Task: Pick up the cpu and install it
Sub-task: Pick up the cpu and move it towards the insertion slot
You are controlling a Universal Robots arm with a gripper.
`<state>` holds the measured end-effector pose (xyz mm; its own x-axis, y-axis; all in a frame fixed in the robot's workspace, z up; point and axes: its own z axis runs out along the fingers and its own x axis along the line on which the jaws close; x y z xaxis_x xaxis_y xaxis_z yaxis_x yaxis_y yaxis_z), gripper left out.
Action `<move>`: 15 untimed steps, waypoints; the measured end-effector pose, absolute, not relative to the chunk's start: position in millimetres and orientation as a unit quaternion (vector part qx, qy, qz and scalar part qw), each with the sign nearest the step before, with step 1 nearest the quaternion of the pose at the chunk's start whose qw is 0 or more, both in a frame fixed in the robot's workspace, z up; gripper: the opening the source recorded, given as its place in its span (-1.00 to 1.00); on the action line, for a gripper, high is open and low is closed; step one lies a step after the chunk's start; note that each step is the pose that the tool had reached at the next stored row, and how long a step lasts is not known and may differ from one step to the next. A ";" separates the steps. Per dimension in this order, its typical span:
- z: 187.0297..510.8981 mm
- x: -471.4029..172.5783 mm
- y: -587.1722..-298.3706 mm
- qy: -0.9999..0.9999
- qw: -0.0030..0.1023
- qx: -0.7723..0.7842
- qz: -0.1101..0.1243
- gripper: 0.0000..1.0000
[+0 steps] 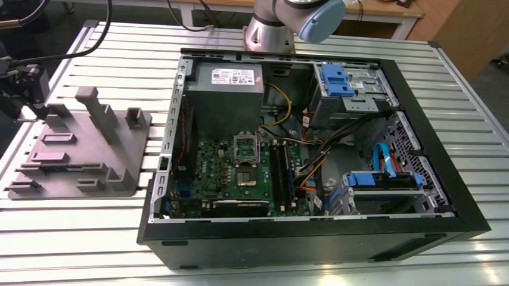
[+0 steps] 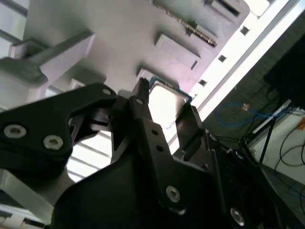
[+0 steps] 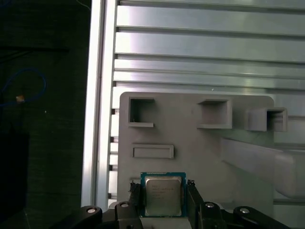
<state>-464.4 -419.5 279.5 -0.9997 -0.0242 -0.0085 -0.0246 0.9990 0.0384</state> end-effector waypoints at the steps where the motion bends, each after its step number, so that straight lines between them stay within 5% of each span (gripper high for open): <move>1: 279.5 -463.6 -419.6 1.000 0.003 -0.012 0.019 -0.06; 15: 282.0 -463.2 -419.5 1.000 0.002 -0.012 0.018 -0.06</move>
